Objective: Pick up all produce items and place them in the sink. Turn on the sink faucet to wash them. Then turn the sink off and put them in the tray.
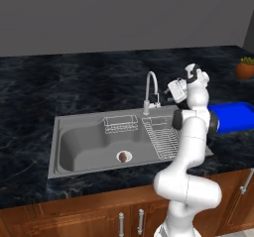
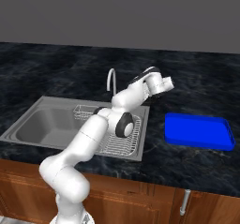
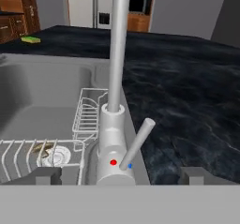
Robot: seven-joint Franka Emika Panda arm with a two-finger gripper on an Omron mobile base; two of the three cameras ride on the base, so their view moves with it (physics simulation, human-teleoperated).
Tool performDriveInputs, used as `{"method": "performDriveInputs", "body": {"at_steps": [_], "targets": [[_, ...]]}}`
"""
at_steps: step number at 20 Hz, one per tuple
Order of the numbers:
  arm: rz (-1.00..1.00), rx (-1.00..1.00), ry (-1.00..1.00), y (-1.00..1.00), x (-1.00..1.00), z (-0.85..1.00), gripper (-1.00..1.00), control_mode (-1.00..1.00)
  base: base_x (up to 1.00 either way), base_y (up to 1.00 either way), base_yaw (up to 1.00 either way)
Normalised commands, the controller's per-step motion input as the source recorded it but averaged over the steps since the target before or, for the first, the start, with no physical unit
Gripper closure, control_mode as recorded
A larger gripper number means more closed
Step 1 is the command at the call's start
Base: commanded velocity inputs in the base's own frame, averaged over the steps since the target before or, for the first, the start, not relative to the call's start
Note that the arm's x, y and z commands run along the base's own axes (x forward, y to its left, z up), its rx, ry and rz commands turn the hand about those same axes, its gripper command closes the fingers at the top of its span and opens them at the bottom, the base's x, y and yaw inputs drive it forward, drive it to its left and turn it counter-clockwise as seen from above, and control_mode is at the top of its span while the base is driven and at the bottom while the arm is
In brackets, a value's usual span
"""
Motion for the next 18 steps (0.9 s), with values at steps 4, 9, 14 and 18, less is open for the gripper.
{"method": "performDriveInputs", "body": {"at_steps": [4, 9, 14, 18], "targets": [[0.00, -0.05, -0.09, -0.11, -0.50, 0.22, -1.00, -1.00, 0.00, 0.00, 0.00], [0.00, -0.06, -0.11, -0.02, -0.68, 0.27, -1.00, -1.00, 0.00, 0.00, 0.00], [-0.01, -0.08, -0.12, 0.00, -0.82, 0.27, -1.00, -1.00, 0.00, 0.00, 0.00], [-0.03, -0.08, -0.15, 0.00, -0.93, 0.26, -1.00, -1.00, 0.00, 0.00, 0.00]]}}
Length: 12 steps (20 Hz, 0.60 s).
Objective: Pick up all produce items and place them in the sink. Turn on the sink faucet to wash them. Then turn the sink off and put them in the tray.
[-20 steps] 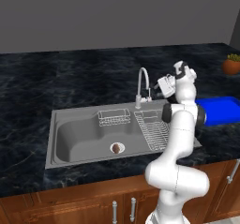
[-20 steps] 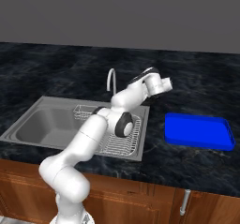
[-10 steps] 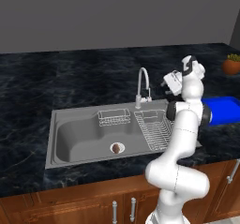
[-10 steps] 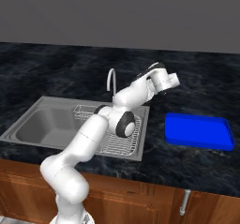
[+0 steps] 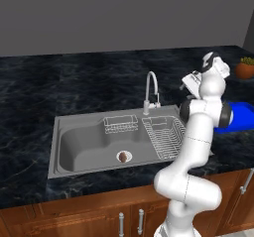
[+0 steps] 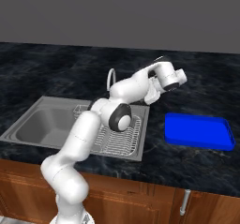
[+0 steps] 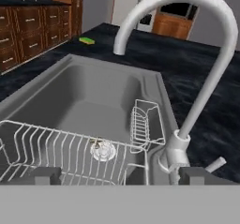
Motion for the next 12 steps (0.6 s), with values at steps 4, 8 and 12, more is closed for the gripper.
{"method": "performDriveInputs", "body": {"at_steps": [4, 8, 12], "targets": [[-0.03, -0.10, -0.18, 0.00, -0.95, 0.24, -1.00, -1.00, 0.00, 0.00, 0.00], [0.00, -0.12, -0.26, 0.09, -0.94, 0.17, -1.00, -1.00, 0.00, 0.00, 0.00], [0.00, -0.15, -0.30, 0.25, -0.89, 0.22, -1.00, -1.00, 0.00, 0.00, 0.00]]}}
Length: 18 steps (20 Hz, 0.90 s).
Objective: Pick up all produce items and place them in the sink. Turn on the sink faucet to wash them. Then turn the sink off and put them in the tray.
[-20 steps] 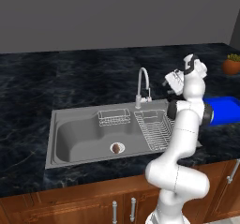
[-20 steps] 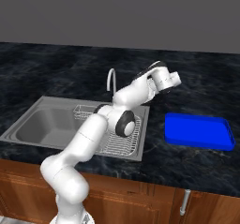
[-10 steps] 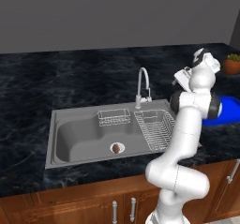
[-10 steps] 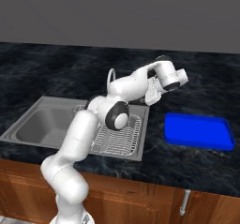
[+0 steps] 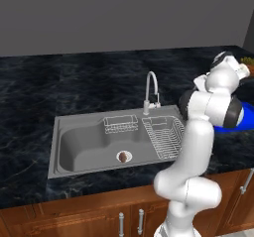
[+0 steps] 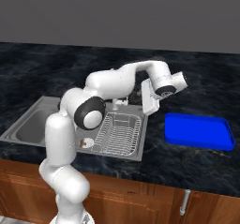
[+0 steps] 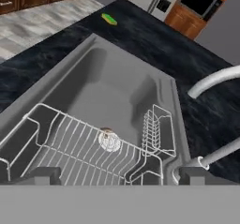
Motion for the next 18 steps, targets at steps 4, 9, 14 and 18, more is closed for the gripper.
{"method": "performDriveInputs", "body": {"at_steps": [4, 9, 14, 18], "targets": [[-0.01, -0.15, -0.22, 0.28, -0.86, 0.29, -1.00, -1.00, 0.00, 0.00, 0.00], [-0.06, -0.15, -0.15, 0.34, -0.79, 0.32, -1.00, -1.00, 0.00, 0.00, 0.00], [-0.12, -0.15, -0.05, 0.44, -0.67, 0.29, -1.00, -1.00, 0.00, 0.00, 0.00], [-0.22, -0.13, 0.00, 0.45, -0.60, 0.14, -1.00, -1.00, 0.00, 0.00, 0.00]]}}
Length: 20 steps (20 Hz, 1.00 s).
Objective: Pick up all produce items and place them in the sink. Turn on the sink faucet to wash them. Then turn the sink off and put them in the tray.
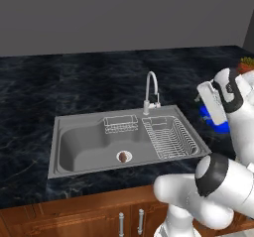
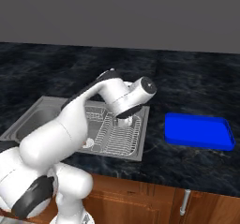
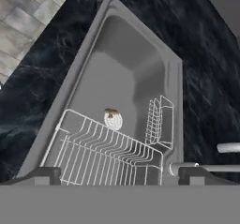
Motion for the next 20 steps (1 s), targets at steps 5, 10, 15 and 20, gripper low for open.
{"method": "performDriveInputs", "body": {"at_steps": [5, 10, 15, 20], "targets": [[-0.28, -0.08, 0.03, 0.52, -0.51, 0.03, -1.00, -1.00, 0.00, 0.00, 0.00], [-0.32, -0.07, 0.08, 0.62, -0.27, 0.00, -1.00, -1.00, 0.00, 0.00, 0.00], [-0.33, -0.07, 0.06, 0.70, -0.08, 0.00, -1.00, -1.00, 0.00, 0.00, 0.00], [-0.33, -0.07, 0.03, 0.75, -0.06, 0.00, -1.00, -1.00, 0.00, 0.00, 0.00]]}}
